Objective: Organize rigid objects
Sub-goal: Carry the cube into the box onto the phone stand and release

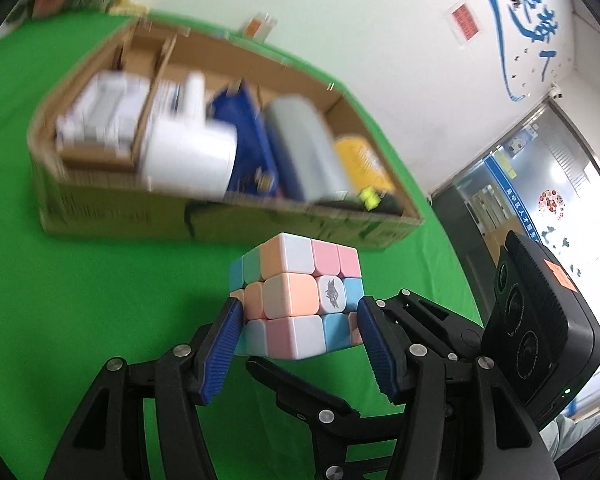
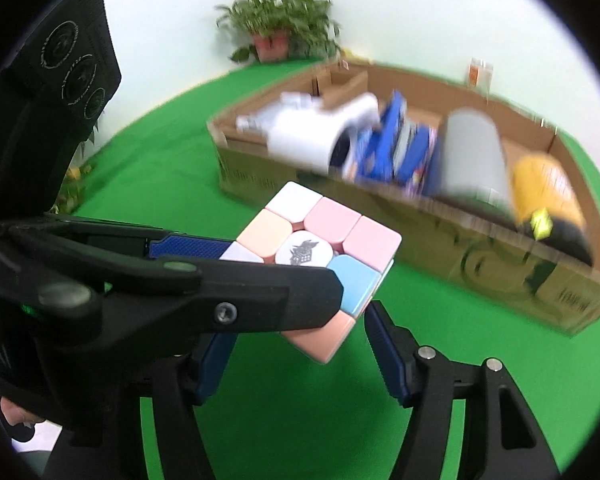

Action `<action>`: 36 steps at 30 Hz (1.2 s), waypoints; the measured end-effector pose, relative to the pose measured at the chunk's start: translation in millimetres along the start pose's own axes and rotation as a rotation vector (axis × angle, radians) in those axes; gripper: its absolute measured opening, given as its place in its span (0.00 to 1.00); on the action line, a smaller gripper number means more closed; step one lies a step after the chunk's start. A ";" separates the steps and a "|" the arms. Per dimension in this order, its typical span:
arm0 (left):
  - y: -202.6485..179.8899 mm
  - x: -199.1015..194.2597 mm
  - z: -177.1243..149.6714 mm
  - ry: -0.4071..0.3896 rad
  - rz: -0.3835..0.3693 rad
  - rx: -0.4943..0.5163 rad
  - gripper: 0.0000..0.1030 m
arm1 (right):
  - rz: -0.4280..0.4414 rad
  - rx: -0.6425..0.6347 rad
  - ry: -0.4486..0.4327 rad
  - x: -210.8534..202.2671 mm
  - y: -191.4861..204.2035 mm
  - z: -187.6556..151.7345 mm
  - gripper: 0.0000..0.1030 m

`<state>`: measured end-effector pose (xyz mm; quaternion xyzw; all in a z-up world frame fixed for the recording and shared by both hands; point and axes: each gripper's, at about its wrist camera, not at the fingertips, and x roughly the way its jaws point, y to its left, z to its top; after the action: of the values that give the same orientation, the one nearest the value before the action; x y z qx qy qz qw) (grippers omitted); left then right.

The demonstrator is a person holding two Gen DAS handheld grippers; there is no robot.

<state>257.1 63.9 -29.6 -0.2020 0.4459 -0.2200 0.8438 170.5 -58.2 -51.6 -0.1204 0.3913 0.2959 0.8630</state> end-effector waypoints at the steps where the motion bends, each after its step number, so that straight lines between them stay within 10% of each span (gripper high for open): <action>1: -2.9 -7.4 5.6 -0.016 0.002 0.010 0.55 | -0.006 -0.009 -0.020 -5.4 1.5 6.6 0.62; 19: -38.4 -121.0 136.2 -0.191 0.057 0.143 0.54 | -0.060 -0.088 -0.209 -53.1 2.1 127.9 0.61; 28: 23.2 -116.8 218.5 -0.111 0.147 0.010 0.54 | 0.067 -0.088 -0.076 10.5 -4.9 189.9 0.61; 36: 101.4 -71.8 212.1 -0.022 0.161 -0.104 0.54 | 0.174 -0.042 0.057 74.7 -5.5 182.3 0.61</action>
<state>418.6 217.4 74.0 -0.2116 0.4624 -0.1259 0.8518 322.7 48.7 13.7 -0.1123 0.4186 0.3743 0.8198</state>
